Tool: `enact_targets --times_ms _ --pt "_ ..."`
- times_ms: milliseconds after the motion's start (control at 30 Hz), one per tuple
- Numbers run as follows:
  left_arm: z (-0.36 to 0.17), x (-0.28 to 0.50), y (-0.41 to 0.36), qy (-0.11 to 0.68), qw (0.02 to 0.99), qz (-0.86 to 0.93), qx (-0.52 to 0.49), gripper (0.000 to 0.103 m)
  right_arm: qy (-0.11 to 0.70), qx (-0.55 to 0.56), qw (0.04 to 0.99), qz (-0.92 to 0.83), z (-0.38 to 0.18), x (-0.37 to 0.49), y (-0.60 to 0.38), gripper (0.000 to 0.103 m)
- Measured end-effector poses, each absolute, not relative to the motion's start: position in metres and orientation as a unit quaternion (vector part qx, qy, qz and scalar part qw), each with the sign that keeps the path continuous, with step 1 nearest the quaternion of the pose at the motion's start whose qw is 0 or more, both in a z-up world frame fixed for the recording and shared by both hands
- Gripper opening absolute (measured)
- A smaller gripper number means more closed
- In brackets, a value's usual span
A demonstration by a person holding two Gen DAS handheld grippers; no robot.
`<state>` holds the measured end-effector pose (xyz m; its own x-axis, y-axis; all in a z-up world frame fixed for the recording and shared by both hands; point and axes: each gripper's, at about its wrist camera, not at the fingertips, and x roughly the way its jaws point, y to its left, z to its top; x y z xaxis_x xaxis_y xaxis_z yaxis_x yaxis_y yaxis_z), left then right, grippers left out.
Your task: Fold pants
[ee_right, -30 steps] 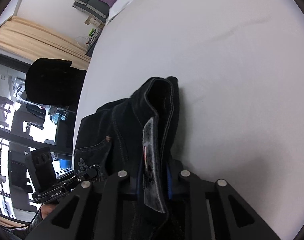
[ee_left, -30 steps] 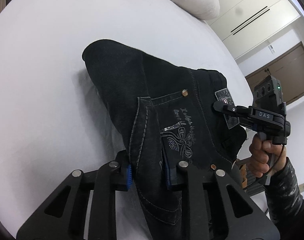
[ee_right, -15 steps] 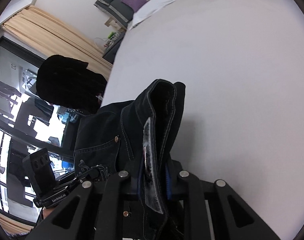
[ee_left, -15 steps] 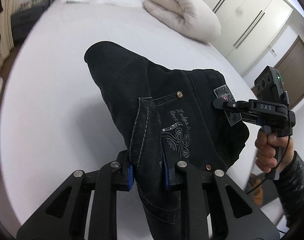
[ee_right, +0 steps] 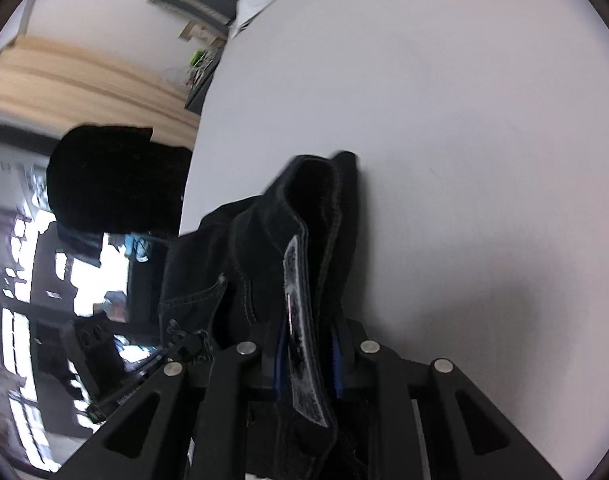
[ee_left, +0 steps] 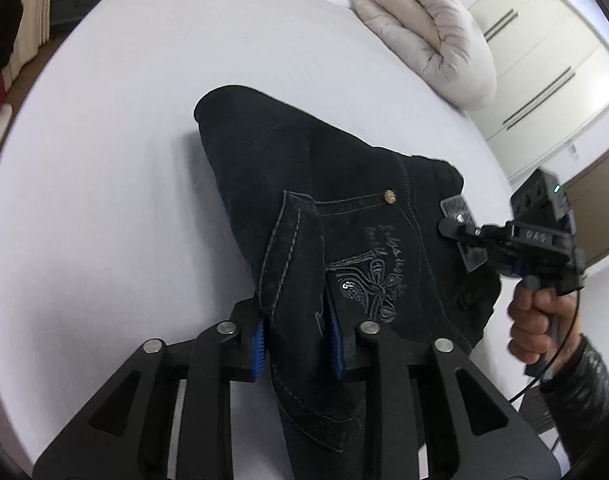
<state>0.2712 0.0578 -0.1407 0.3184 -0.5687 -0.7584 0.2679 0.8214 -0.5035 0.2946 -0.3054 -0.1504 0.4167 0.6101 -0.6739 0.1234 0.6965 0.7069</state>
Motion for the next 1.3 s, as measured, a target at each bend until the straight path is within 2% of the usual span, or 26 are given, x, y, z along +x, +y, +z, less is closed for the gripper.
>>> enact_targets --times_ms 33,200,300,367,400,433,500,533,600,667,700,733,767,833,900,1067,1200,1300 --pt "-0.145 0.273 0.06 0.521 0.799 -0.26 -0.15 0.03 0.516 0.361 0.76 0.16 -0.157 0.294 -0.309 0.03" --pt "-0.151 0.269 0.061 0.501 0.804 -0.266 -0.176 0.038 0.491 0.411 0.745 0.187 -0.17 0.284 -0.318 0.031" --pt "-0.145 0.258 0.081 0.488 0.82 -0.242 -0.175 0.04 0.486 0.414 0.751 0.167 -0.159 0.273 -0.32 0.042" --pt "-0.127 0.235 0.088 0.462 0.844 -0.225 -0.151 0.04 0.472 0.412 0.766 0.143 -0.144 0.259 -0.325 0.059" --pt "-0.11 0.222 0.09 0.437 0.862 -0.219 -0.132 0.042 0.463 0.402 0.779 0.13 -0.134 0.249 -0.327 0.063" --pt "-0.09 0.206 0.09 0.409 0.883 -0.206 -0.107 0.046 0.452 0.382 0.798 0.115 -0.118 0.236 -0.328 0.065" --pt "-0.057 0.177 0.093 0.36 0.909 -0.194 -0.079 0.072 0.433 0.343 0.828 0.101 -0.088 0.214 -0.323 0.065" --pt "-0.043 0.163 0.096 0.337 0.92 -0.188 -0.074 0.075 0.422 0.327 0.84 0.097 -0.075 0.207 -0.32 0.065" --pt "-0.001 0.127 0.101 0.274 0.944 -0.171 -0.063 0.093 0.382 0.28 0.877 0.084 -0.034 0.177 -0.307 0.066" --pt "0.04 0.086 0.104 0.207 0.968 -0.136 -0.047 0.103 0.343 0.243 0.904 0.072 -0.001 0.152 -0.297 0.074" --pt "0.055 0.069 0.104 0.18 0.975 -0.121 -0.04 0.103 0.32 0.219 0.919 0.063 0.018 0.136 -0.288 0.077" --pt "0.072 0.049 0.103 0.151 0.983 -0.104 -0.029 0.103 0.292 0.192 0.936 0.055 0.04 0.116 -0.278 0.085" --pt "0.085 0.032 0.102 0.136 0.986 -0.091 -0.02 0.103 0.264 0.172 0.948 0.051 0.058 0.098 -0.271 0.094" --pt "0.102 0.006 0.099 0.122 0.99 -0.067 -0.003 0.103 0.219 0.147 0.964 0.043 0.086 0.075 -0.258 0.103" --pt "0.118 -0.016 0.092 0.137 0.989 -0.052 0.007 0.103 0.172 0.129 0.976 0.033 0.117 0.045 -0.25 0.103" --pt "0.128 -0.067 0.074 0.171 0.985 -0.013 0.013 0.103 0.116 0.119 0.986 -0.004 0.164 -0.013 -0.238 0.103" --pt "0.115 -0.091 0.064 0.221 0.975 0.001 -0.002 0.103 0.104 0.068 0.992 -0.021 0.176 -0.039 -0.216 0.103" --pt "0.101 -0.103 0.055 0.253 0.967 0.007 -0.01 0.103 0.128 0.046 0.99 -0.034 0.168 -0.059 -0.209 0.103"
